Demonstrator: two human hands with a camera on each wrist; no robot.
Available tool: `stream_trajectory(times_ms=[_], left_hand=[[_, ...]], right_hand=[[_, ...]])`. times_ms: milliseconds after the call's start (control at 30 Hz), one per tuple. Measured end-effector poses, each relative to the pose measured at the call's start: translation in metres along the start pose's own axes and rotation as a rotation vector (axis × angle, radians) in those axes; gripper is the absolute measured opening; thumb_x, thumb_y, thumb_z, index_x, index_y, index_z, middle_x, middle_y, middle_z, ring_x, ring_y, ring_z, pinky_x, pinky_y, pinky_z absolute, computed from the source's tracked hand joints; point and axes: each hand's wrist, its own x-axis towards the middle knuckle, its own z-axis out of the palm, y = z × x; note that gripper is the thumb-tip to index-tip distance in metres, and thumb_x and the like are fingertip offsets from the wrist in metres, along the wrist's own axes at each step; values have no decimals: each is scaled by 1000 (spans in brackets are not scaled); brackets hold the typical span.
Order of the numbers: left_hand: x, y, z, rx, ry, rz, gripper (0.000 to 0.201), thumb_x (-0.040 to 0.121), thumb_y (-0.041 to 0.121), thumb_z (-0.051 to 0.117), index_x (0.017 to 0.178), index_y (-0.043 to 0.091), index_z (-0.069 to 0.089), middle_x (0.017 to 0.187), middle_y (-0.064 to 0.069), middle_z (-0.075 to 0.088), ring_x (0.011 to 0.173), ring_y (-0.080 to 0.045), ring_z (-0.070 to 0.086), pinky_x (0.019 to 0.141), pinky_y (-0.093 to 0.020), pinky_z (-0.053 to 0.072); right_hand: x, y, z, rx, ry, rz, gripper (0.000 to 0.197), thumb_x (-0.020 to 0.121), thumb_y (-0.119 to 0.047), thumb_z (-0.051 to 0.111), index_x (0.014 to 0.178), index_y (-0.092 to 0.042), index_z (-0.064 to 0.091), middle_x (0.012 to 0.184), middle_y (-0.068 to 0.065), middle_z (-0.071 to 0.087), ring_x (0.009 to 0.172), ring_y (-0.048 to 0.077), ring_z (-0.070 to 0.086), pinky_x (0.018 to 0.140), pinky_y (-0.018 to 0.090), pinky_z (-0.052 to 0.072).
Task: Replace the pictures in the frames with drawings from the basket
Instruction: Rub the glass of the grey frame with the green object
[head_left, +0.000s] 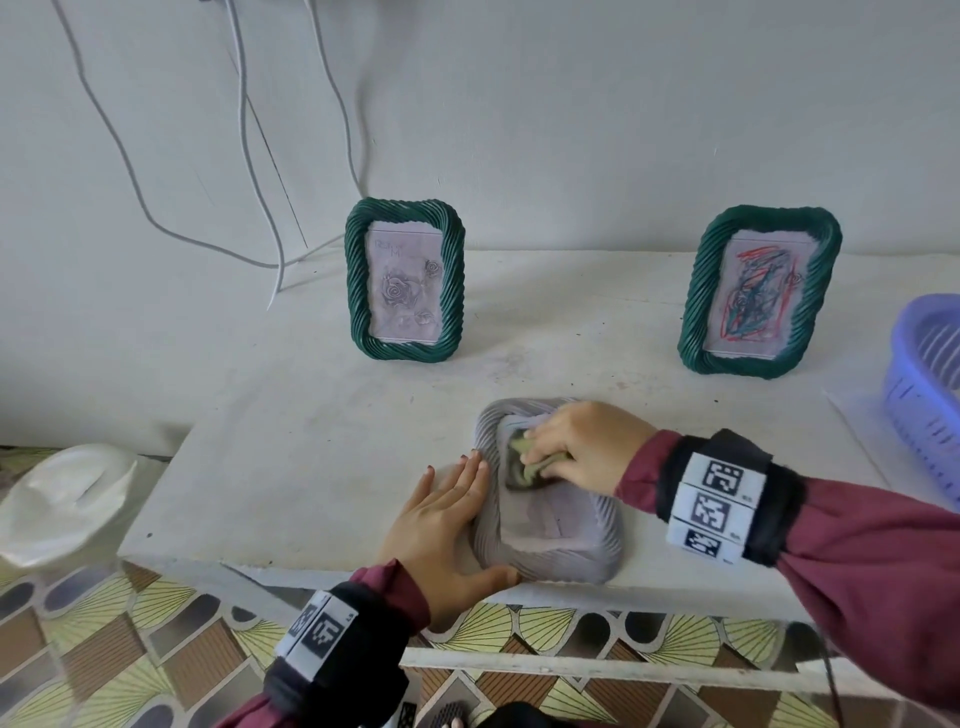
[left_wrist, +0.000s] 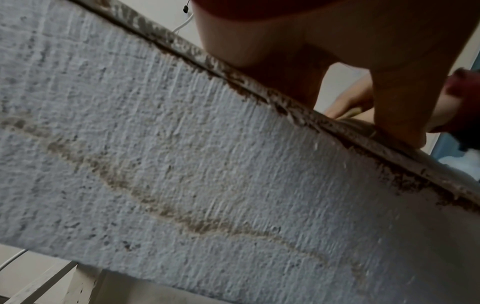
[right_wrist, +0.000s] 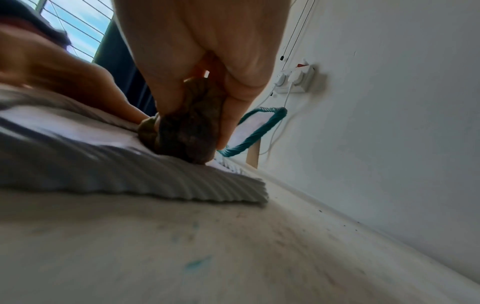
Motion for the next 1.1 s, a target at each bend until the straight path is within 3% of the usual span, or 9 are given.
stream_trajectory(times_ms=[67, 233, 400, 500, 633, 767, 967, 1100], left_hand=[[0, 1, -1, 2, -7, -3, 105, 54, 83, 27, 135, 32, -17, 152, 10, -10, 131, 8, -20, 107, -17, -21], [-1, 1, 1, 28, -3, -4, 102, 56, 82, 25, 134, 32, -20, 151, 11, -14, 129, 8, -25, 109, -20, -20], [-1, 0, 2, 17, -12, -7, 103, 56, 82, 26, 134, 32, -21, 151, 12, -14, 124, 12, -29, 111, -21, -19], [-1, 0, 2, 17, -8, 2, 104, 58, 82, 27, 135, 31, -19, 152, 11, -13, 125, 12, -28, 111, -21, -19], [-2, 2, 1, 19, -14, 4, 103, 59, 82, 25, 134, 31, -22, 151, 11, -16, 124, 11, -31, 112, -23, -19], [-1, 1, 2, 19, -6, 9, 104, 59, 81, 26, 135, 29, -21, 150, 10, -15, 128, 7, -28, 112, -23, -19], [-1, 1, 3, 25, -1, 12, 104, 58, 80, 26, 138, 30, -16, 150, 12, -14, 130, 8, -24, 111, -24, -20], [-1, 0, 3, 16, 0, 22, 103, 58, 79, 28, 138, 31, -15, 149, 15, -16, 132, 9, -21, 109, -21, -23]], right_hand=[[15, 0, -1, -49, 35, 26, 27, 87, -18, 59, 112, -14, 66, 121, 7, 63, 112, 23, 54, 98, 32, 39], [15, -19, 9, -86, 34, 36, 24, 88, -20, 56, 109, -13, 67, 111, 9, 65, 105, 26, 55, 92, 39, 42], [-22, -28, 13, -76, -125, -74, 27, 91, -21, 52, 115, -17, 64, 114, 5, 65, 104, 19, 55, 95, 31, 38], [-10, -15, 0, -40, -82, -14, 25, 90, -18, 55, 113, -15, 66, 116, 5, 65, 107, 21, 55, 96, 33, 38], [20, 0, -7, -92, 26, 70, 22, 88, -19, 57, 107, -13, 66, 108, 8, 65, 99, 24, 57, 90, 38, 45], [21, -4, 3, -45, 92, 70, 19, 85, -18, 61, 103, -13, 68, 105, 8, 67, 100, 25, 56, 90, 37, 44], [-6, -11, 10, 27, -66, -72, 20, 85, -16, 61, 103, -17, 70, 104, 0, 70, 100, 15, 58, 93, 29, 41], [4, 0, -1, -29, 2, -3, 23, 86, -17, 60, 108, -15, 68, 111, 4, 67, 105, 21, 57, 94, 33, 42]])
